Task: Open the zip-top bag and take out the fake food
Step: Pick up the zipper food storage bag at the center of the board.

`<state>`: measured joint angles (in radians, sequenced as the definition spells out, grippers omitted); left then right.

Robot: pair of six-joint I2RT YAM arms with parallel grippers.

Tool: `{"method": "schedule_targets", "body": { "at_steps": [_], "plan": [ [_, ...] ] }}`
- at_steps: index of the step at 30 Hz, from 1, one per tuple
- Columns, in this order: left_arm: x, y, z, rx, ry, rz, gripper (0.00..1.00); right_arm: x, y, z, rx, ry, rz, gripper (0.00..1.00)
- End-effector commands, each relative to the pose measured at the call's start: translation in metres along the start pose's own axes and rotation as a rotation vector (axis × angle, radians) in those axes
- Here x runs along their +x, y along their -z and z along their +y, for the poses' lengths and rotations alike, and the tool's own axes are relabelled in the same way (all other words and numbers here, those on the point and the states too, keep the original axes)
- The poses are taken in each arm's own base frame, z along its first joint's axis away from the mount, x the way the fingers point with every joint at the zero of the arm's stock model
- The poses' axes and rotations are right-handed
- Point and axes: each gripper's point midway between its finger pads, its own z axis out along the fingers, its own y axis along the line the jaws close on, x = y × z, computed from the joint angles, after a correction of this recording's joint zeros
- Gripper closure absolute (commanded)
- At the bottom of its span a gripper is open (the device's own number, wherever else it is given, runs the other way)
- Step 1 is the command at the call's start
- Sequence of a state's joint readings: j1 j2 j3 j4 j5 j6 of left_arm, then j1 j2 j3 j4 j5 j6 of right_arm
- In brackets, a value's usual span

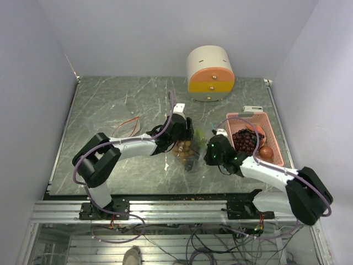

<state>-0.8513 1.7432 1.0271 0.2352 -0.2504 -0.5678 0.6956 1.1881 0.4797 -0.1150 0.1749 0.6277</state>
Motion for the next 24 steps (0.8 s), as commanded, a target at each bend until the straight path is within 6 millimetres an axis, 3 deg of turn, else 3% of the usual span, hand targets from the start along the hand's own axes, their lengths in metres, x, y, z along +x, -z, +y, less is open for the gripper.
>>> {"method": "schedule_targets", "body": {
  "at_steps": [1, 5, 10, 14, 17, 21, 24],
  "plan": [
    [0.009, 0.020, -0.002, 0.014, 0.022, 0.001, 0.29, -0.032, -0.019, 0.002, -0.014, -0.028, -0.047, 0.99],
    [0.026, 0.035, 0.000, 0.004, 0.037, 0.023, 0.29, -0.052, -0.041, 0.006, -0.014, -0.015, -0.051, 1.00],
    [0.039, 0.050, -0.002, 0.035, 0.074, 0.030, 0.29, -0.081, -0.055, 0.028, -0.078, 0.028, -0.081, 1.00],
    [0.039, 0.063, 0.006, 0.010, 0.070, 0.022, 0.29, -0.096, -0.035, 0.045, -0.151, 0.082, -0.139, 0.93],
    [0.029, 0.077, 0.011, -0.002, 0.078, -0.009, 0.29, -0.090, -0.012, 0.047, -0.200, 0.098, -0.161, 0.80],
    [0.005, 0.098, 0.012, -0.001, 0.105, -0.071, 0.29, -0.090, 0.020, 0.044, -0.231, 0.111, -0.219, 0.59],
    [-0.020, 0.115, 0.009, 0.004, 0.122, -0.132, 0.29, -0.085, 0.033, 0.047, -0.277, 0.102, -0.240, 0.52]
  ]
}}
